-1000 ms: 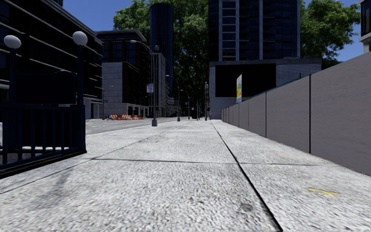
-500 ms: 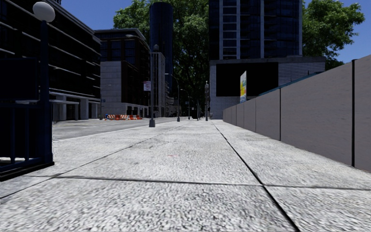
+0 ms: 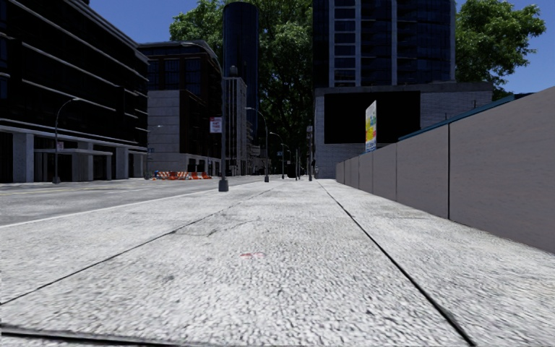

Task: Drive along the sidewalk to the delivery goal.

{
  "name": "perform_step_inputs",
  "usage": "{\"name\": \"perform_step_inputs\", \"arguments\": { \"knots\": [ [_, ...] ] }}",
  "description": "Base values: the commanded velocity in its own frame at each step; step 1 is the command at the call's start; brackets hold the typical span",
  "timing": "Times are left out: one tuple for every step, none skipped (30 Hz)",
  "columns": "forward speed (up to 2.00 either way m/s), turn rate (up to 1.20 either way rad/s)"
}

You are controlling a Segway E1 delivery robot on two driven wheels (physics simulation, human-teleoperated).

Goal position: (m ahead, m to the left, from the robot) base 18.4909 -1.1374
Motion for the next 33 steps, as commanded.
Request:
{"name": "perform_step_inputs", "arguments": {
  "knots": [
    [2.0, 0.0],
    [2.0, 0.0],
    [2.0, 0.0],
    [2.0, 0.0],
    [2.0, 0.0],
    [2.0, 0.0],
    [2.0, 0.0],
    [2.0, 0.0],
    [2.0, -0.06],
    [2.0, -0.06],
    [2.0, -0.19],
    [2.0, -0.23],
    [2.0, -0.23],
    [2.0, -0.23],
    [2.0, -0.16],
    [2.0, 0.0],
    [2.0, 0.0],
    [2.0, 0.0],
    [2.0, 0.0],
    [2.0, 0.0],
    [2.0, 0.0],
    [2.0, 0.0],
    [2.0, 0.0],
    [2.0, 0.0],
    [2.0, 0.0],
    [2.0, 0.0],
    [2.0, 0.0],
    [2.0, 0.0],
    [2.0, 0.0],
    [2.0, 0.0],
    [2.0, 0.0],
    [2.0, 0.0],
    [2.0, 0.0]
  ]
}}
